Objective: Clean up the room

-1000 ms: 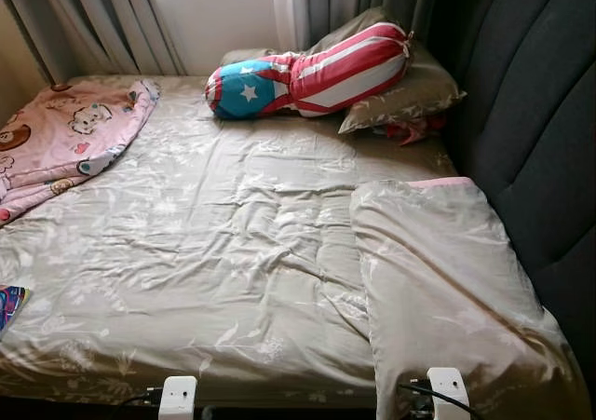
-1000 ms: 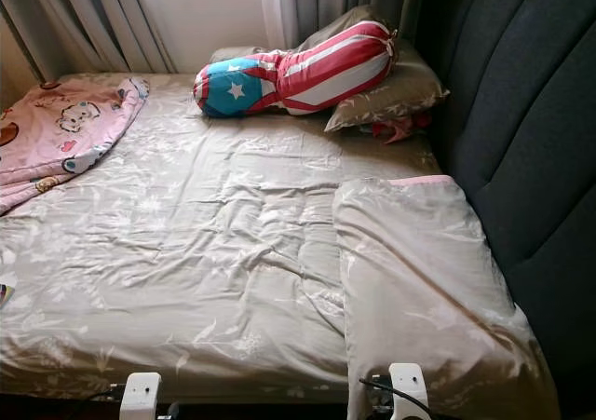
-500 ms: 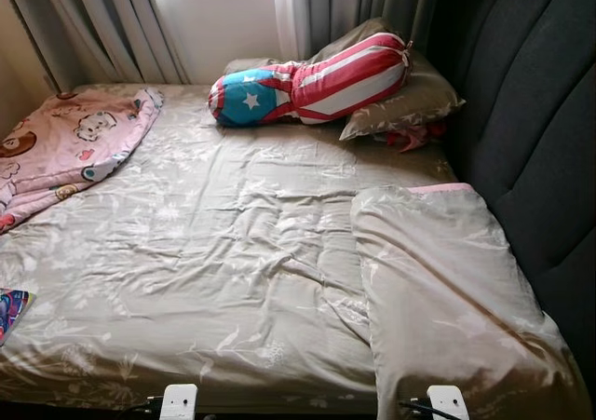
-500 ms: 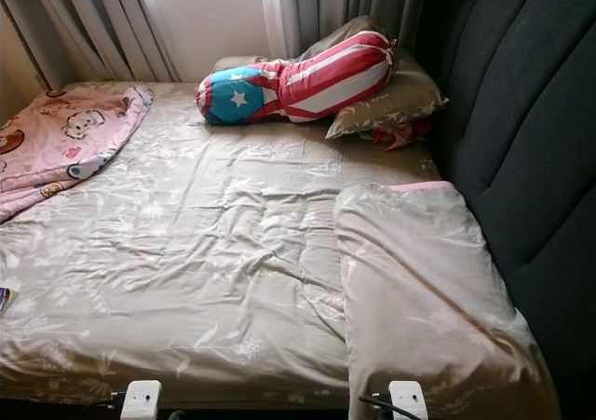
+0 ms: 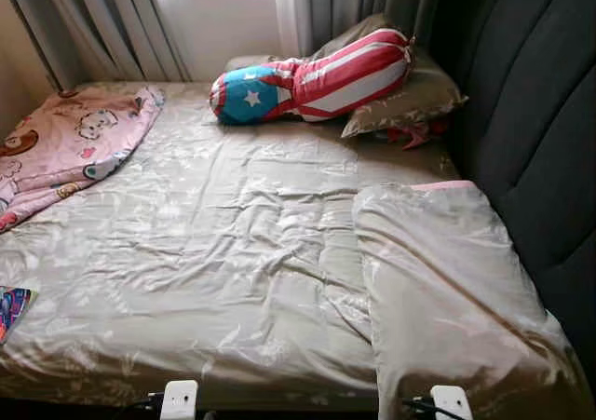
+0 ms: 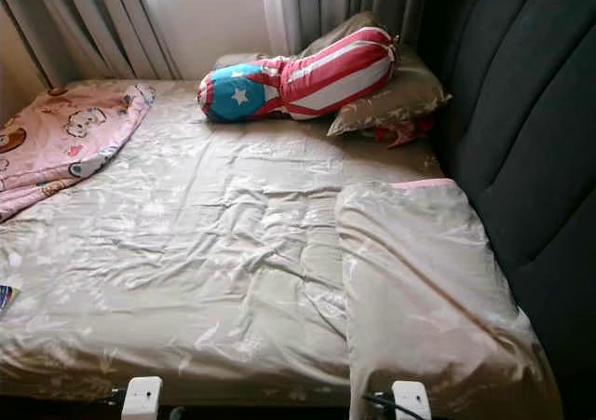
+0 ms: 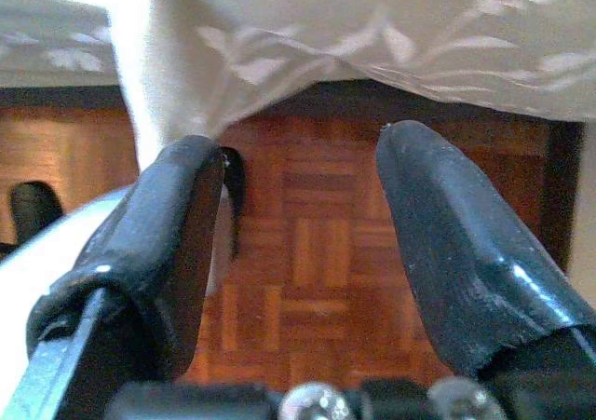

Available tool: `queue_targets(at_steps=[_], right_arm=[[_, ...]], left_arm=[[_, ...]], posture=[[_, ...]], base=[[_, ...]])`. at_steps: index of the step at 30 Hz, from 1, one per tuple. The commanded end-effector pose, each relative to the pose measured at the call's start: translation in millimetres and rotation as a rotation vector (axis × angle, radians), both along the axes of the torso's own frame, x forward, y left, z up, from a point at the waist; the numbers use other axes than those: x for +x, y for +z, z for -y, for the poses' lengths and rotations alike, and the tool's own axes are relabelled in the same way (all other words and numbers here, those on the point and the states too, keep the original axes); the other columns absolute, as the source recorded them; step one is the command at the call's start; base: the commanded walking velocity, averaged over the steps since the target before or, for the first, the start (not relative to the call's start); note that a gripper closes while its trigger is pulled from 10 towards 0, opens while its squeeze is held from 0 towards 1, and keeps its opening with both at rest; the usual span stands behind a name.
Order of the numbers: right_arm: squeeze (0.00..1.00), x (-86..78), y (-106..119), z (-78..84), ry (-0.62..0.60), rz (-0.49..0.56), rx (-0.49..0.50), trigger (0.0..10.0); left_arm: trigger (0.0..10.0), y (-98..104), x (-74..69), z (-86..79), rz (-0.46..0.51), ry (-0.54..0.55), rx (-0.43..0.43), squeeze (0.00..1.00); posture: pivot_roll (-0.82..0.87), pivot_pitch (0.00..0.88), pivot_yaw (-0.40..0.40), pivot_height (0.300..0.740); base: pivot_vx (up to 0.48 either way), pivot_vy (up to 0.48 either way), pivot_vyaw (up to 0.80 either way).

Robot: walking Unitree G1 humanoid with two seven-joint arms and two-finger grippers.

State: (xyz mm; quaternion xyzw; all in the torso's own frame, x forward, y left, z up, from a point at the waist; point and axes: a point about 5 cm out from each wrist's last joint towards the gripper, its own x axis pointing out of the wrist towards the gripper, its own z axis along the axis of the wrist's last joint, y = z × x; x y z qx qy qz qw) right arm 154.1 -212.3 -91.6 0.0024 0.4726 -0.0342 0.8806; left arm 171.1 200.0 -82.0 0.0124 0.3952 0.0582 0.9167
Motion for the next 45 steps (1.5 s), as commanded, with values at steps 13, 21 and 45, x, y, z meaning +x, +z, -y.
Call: queue_targets(at_steps=[13, 21, 45], right_arm=[[0.00, -2.1, -0.5, -0.4, 0.017, 0.004, 0.013, 10.0], [0.00, -2.8, -1.2, -1.5, 0.025, -0.008, 0.011, 10.0], [0.00, -1.0, -0.6, -2.5, 0.045, -0.007, 0.012, 10.0]], left_arm=[[10.0, -0.9, -3.3, -10.5, -0.029, 0.048, 0.005, 0.00], [10.0, -0.1, -0.5, -8.4, -0.024, 0.044, 0.003, 0.00], [10.0, -3.4, -7.1, -11.7, -0.061, 0.057, 0.004, 0.00]], posture=[[-0.11, 0.170, 0.004, 0.740], [-0.11, 0.175, 0.005, 0.740], [-0.10, 0.181, 0.010, 0.740]], base=[[0.000, 0.374, 0.00], [0.000, 0.479, 0.00], [0.000, 0.476, 0.00]])
